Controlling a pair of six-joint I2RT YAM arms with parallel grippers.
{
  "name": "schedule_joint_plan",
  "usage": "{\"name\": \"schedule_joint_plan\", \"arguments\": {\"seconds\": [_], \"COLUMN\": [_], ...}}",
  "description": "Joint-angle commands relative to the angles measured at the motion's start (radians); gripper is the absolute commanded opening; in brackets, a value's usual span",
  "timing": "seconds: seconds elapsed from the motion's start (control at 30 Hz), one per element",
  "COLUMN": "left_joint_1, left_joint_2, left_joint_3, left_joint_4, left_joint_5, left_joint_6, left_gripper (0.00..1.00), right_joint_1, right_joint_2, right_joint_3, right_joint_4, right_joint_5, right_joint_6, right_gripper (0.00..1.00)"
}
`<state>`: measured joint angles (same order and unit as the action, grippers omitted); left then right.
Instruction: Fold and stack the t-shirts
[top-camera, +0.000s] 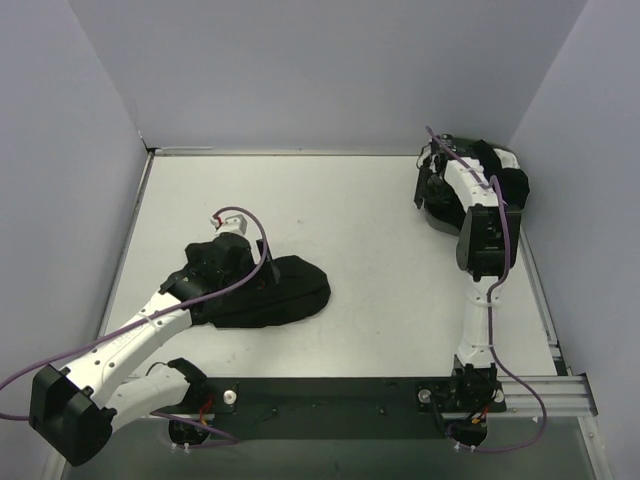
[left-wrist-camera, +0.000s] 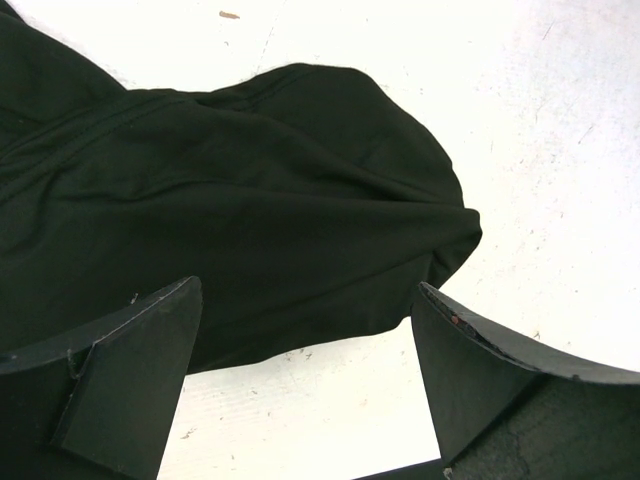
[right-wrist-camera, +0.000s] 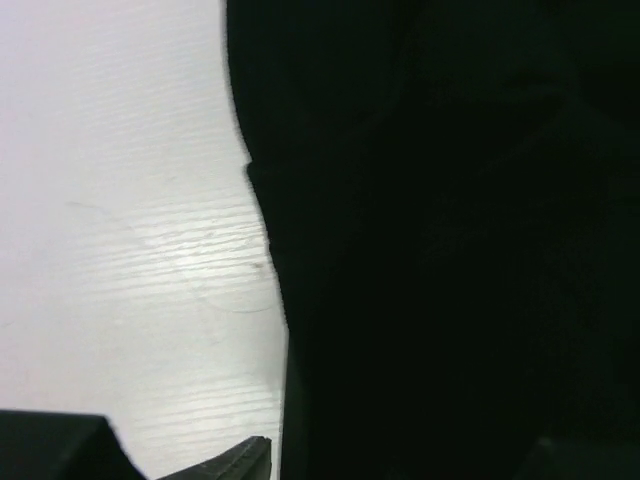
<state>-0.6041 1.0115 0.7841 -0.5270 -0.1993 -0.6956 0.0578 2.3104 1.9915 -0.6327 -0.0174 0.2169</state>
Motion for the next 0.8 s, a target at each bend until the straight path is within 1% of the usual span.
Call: {"name": "schedule_joint_plan", "arguments": {"seconds": [0.0, 0.07, 0.1, 0.17, 0.2, 0.27, 0.3, 0.37, 0.43, 0.5, 0.53, 0.6, 0.77], "left_joint_1": [-0.014, -0.019, -0.02, -0.022, -0.022, -0.023, -0.025, -0.025, -0.025, -0.025, -0.026, -0.026, -0.026], "left_joint_2": [-0.008, -0.008, -0.008, -0.007, -0.007, -0.007, -0.008, -0.007, 0.002, 0.01, 0.009, 0.003, -0.016], "left_joint_3": [-0.008, -0.009, -0.011, -0.009, -0.009, -0.013, -0.016, -0.019, -0.016, -0.011, -0.008, -0.006, -0.003], "left_joint_4": [0.028, 0.03, 0.032, 0.035, 0.035, 0.036, 0.041, 0.047, 0.053, 0.051, 0.05, 0.044, 0.025], "left_joint_5": [-0.006, -0.009, -0.009, -0.009, -0.009, -0.009, -0.009, -0.006, -0.005, -0.005, -0.005, -0.015, -0.034], "left_joint_6": [0.002, 0.004, 0.005, 0.005, 0.007, 0.007, 0.007, 0.007, 0.007, 0.007, 0.007, 0.008, 0.007], "left_gripper": [0.96, 0.96, 0.96, 0.96, 0.96, 0.96, 0.96, 0.96, 0.96, 0.96, 0.96, 0.96, 0.96], "right_joint_1": [-0.055, -0.056, -0.053, -0.036, -0.011, 0.032, 0.084, 0.14, 0.23, 0.284, 0.315, 0.317, 0.291], "right_joint_2": [-0.012, -0.046, -0.092, -0.152, -0.213, -0.27, -0.328, -0.385, -0.451, -0.48, -0.479, -0.442, -0.306], "right_joint_3": [0.046, 0.04, 0.032, -0.008, -0.023, -0.066, -0.088, -0.128, -0.195, -0.232, -0.258, -0.264, -0.183], "right_joint_4": [-0.052, -0.044, -0.032, -0.006, 0.004, 0.007, 0.005, 0.008, 0.013, 0.03, 0.037, 0.057, 0.061], "right_joint_5": [-0.009, 0.013, 0.013, 0.077, 0.097, 0.146, 0.19, 0.229, 0.243, 0.246, 0.241, 0.209, 0.171], "right_joint_6": [0.006, 0.006, 0.004, -0.001, -0.008, -0.03, -0.034, -0.034, -0.025, -0.004, 0.007, 0.031, 0.03], "right_gripper": [0.66, 0.81, 0.88, 0.94, 0.98, 0.99, 1.0, 1.0, 1.0, 1.0, 1.0, 1.0, 1.0]}}
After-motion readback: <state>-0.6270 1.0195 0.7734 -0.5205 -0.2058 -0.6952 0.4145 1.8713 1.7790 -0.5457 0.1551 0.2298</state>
